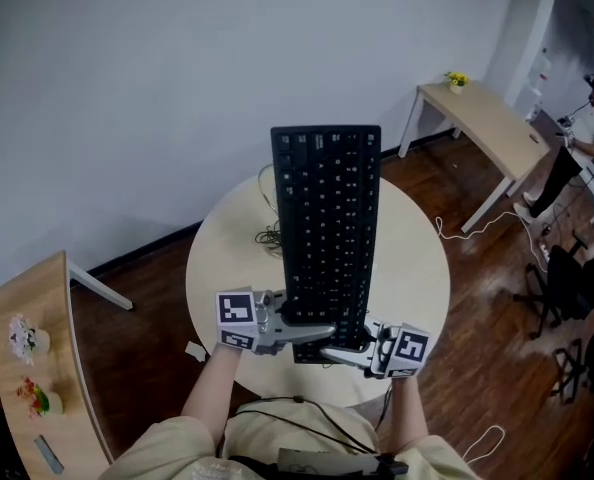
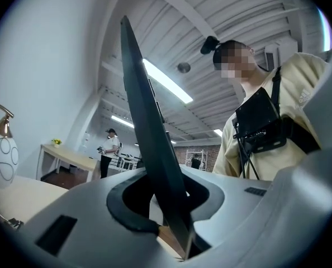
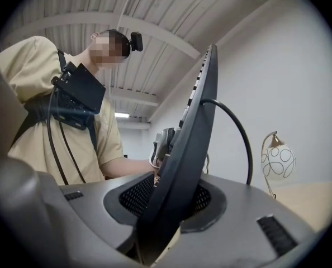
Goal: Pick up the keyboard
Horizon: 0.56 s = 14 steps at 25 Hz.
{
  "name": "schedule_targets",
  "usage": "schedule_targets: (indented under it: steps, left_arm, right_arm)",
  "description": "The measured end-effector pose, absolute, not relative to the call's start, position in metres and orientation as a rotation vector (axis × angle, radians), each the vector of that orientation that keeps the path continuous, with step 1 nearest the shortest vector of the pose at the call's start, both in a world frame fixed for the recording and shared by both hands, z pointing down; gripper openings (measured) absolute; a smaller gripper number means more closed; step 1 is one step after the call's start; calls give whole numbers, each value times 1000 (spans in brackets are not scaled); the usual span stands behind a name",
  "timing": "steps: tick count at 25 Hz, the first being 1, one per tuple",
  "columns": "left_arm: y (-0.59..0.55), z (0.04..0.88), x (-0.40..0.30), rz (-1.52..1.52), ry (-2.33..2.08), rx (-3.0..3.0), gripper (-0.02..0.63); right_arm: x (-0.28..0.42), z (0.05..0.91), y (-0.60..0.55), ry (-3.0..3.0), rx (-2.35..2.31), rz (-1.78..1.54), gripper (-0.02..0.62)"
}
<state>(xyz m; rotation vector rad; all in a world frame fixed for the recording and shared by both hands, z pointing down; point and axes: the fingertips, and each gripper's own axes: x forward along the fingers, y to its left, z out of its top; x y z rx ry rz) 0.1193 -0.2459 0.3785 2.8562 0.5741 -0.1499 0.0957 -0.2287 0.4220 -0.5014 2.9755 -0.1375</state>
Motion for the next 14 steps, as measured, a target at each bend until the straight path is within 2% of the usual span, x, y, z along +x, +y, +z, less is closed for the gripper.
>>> schedule_targets:
  steps: [8,14]
  left_arm:
    - [-238,387,115,-113,628,2842,100]
    - [-248,387,137,-88,581,2852,101]
  right_arm:
    - [86,428,-218,2958,-539,-211,149]
    - [107,427,-228,2963,-582,-181,149]
